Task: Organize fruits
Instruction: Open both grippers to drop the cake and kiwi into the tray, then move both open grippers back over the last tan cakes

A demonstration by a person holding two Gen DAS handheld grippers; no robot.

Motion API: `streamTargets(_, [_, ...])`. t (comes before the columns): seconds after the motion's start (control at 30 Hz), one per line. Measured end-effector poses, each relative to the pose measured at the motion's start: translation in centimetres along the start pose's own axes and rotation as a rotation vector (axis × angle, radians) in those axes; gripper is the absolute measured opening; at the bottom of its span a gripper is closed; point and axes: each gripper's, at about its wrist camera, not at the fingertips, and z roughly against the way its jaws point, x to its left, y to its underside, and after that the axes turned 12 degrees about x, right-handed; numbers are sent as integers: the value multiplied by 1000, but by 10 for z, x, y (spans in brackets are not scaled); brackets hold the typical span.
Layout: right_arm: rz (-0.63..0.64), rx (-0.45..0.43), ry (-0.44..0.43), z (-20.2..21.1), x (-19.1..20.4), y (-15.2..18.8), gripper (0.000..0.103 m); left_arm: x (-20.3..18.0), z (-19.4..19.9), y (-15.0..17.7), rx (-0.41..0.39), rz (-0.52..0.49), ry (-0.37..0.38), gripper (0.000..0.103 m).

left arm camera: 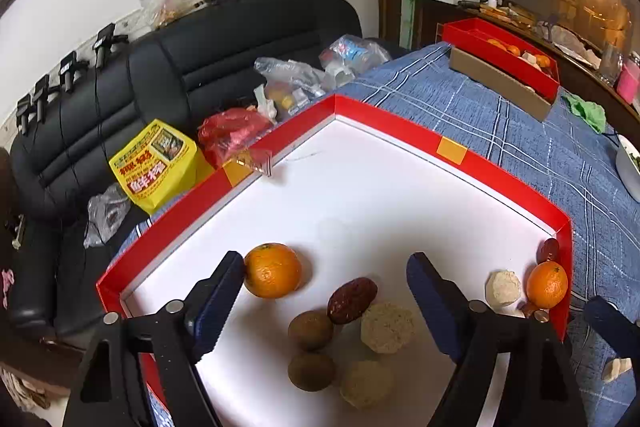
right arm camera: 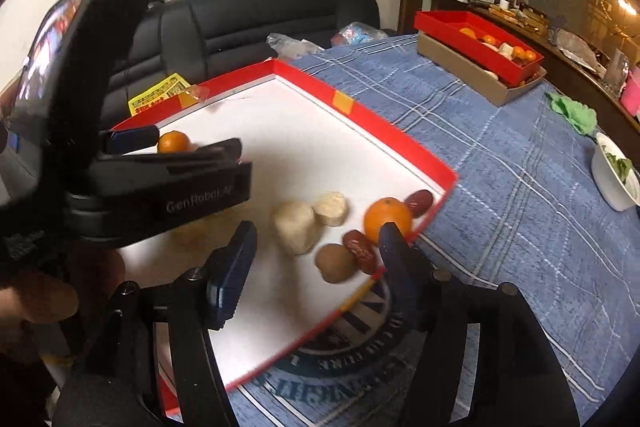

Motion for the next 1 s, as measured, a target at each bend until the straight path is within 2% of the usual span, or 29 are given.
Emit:
streamTargets(0.07, [-13, -4, 3, 4, -8, 3, 64, 0, -6, -2, 65, -5, -8, 92])
streamTargets(0.13, [-25, -12, 10, 11, -15, 6, 64, 4, -1, -1, 65, 2, -5, 92])
streamTargets(0.23, [-37, -33, 29, 26, -32, 15, 64, 16, 31, 6, -66, 95, 14, 92])
streamTargets(0.3, [-48, -43, 45, 38, -46, 25, 64, 15, 57, 16, -143, 97, 55, 92])
streamTargets(0.37, [-75, -60, 69, 54, -68, 43, 64, 4, 85, 34, -238, 42, 89, 92])
streamTargets(0.5, [-158, -65, 113, 76, -115, 82, 64, -34, 113, 76, -319, -122, 194, 92])
streamTargets(0.6, [-219, -35, 144, 82, -144, 115, 64, -72, 116, 106, -295, -248, 279, 92])
streamTargets(0.67, [-232, -7, 168, 82, -155, 131, 64, -92, 112, 120, -271, -313, 306, 92])
streamTargets(0.83, [-231, 46, 160, 67, -164, 144, 58, -129, 99, 144, -201, -409, 302, 90])
streamTargets(0.9, [-221, 53, 153, 59, -163, 139, 52, -132, 96, 146, -190, -422, 288, 89])
streamTargets(1.0, [-201, 56, 139, 49, -160, 127, 51, -132, 92, 149, -172, -419, 277, 89])
